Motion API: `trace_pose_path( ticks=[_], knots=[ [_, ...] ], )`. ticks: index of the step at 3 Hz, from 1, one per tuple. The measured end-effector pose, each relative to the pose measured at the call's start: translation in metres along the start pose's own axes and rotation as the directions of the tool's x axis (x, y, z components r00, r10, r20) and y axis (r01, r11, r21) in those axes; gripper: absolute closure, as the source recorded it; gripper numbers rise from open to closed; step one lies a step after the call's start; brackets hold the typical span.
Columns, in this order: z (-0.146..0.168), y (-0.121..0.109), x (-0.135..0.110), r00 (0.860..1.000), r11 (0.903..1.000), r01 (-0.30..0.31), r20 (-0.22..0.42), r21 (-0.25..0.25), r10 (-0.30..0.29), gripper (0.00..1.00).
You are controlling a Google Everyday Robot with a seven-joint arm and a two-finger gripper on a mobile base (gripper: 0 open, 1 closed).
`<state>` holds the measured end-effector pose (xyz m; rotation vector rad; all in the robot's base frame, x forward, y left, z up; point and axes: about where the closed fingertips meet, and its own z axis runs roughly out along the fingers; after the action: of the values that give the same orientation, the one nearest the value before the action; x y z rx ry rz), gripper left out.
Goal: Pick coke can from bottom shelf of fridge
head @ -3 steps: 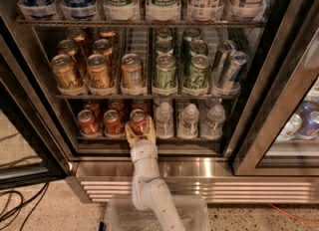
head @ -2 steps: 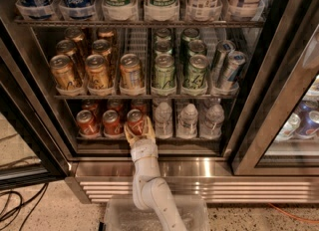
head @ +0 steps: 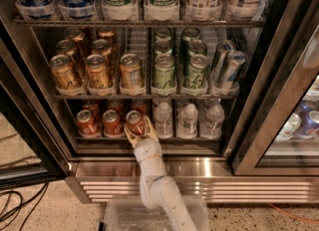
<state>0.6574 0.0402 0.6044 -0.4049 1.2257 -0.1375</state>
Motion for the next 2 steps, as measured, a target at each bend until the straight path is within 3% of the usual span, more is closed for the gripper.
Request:
trace_pose_path(
  ticks=[1,2],
  knots=[
    [-0.003,0.004,-0.03,0.987,0.9919,-0.078,0.13,-0.1,0.091,1.0],
    [-0.009,0.012,-0.07,0.951,0.9707,-0.123,0.254,-0.206,0.174,1.0]
  ],
)
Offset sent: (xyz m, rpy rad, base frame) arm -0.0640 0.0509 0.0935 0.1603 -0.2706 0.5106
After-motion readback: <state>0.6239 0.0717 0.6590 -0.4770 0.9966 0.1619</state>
